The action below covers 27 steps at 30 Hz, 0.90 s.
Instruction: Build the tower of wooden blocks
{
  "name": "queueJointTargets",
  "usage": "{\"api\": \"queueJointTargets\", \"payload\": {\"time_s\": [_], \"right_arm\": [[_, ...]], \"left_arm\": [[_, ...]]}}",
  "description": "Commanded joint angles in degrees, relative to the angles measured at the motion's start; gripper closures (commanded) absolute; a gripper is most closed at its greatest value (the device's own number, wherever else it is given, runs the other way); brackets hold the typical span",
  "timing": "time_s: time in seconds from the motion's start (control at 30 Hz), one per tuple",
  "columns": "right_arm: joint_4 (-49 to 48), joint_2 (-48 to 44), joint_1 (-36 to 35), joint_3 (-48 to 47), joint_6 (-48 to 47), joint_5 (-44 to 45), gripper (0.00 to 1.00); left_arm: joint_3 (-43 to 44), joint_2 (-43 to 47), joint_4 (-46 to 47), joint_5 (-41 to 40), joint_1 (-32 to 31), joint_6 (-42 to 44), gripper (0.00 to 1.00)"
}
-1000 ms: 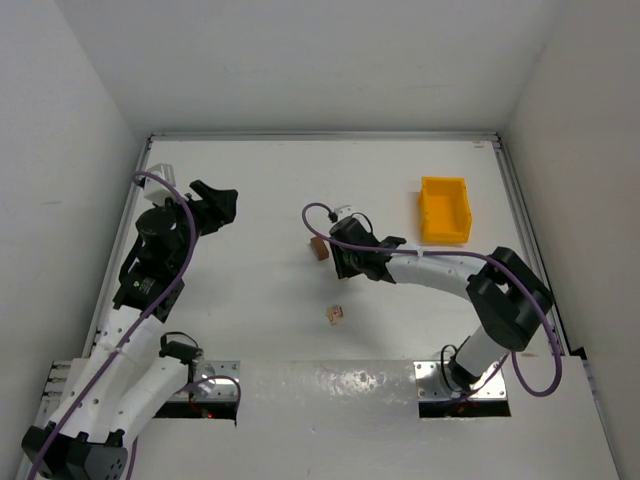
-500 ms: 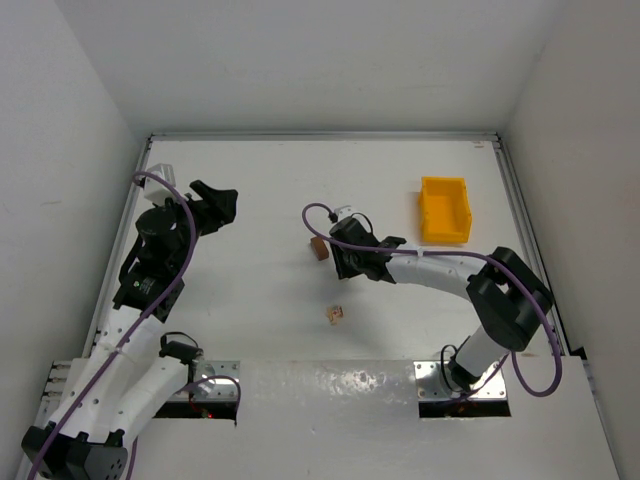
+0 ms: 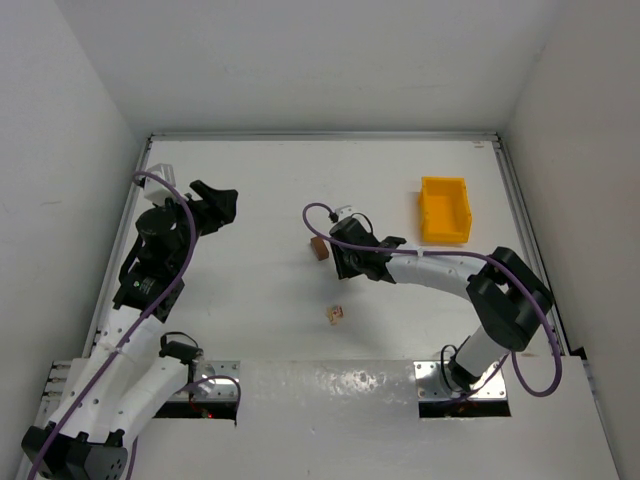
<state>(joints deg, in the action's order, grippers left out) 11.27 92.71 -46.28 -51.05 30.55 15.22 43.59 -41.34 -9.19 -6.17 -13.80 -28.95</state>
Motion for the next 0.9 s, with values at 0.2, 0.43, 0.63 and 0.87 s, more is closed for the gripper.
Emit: {"api": "queueJointTargets", "payload": {"time_s": [0.2,0.43,0.63,0.87], "right_arm": [[-0.2,0.8,-0.3,-2.0,0.9,1.0,0.66],[-0.2,0.6,-0.4,-1.9,1.1,1.1,0.6],[-0.2,0.2,-0.4,-1.9,1.2,1.0,0.55],[-0.2,-1.6,-0.4,-2.2,0.9,1.0,0.49]], "left_arm": [[0.4,1.0,2.4,0.5,0.4,0.0,0.33],[0.3,1.0,2.4,0.5,0.4,-0.1,0.33],[0.3,1.0,2.3,0.5,0.4,0.0,0.33],[0.3,1.1,2.4,0.6,0.4,0.0,0.33]]}}
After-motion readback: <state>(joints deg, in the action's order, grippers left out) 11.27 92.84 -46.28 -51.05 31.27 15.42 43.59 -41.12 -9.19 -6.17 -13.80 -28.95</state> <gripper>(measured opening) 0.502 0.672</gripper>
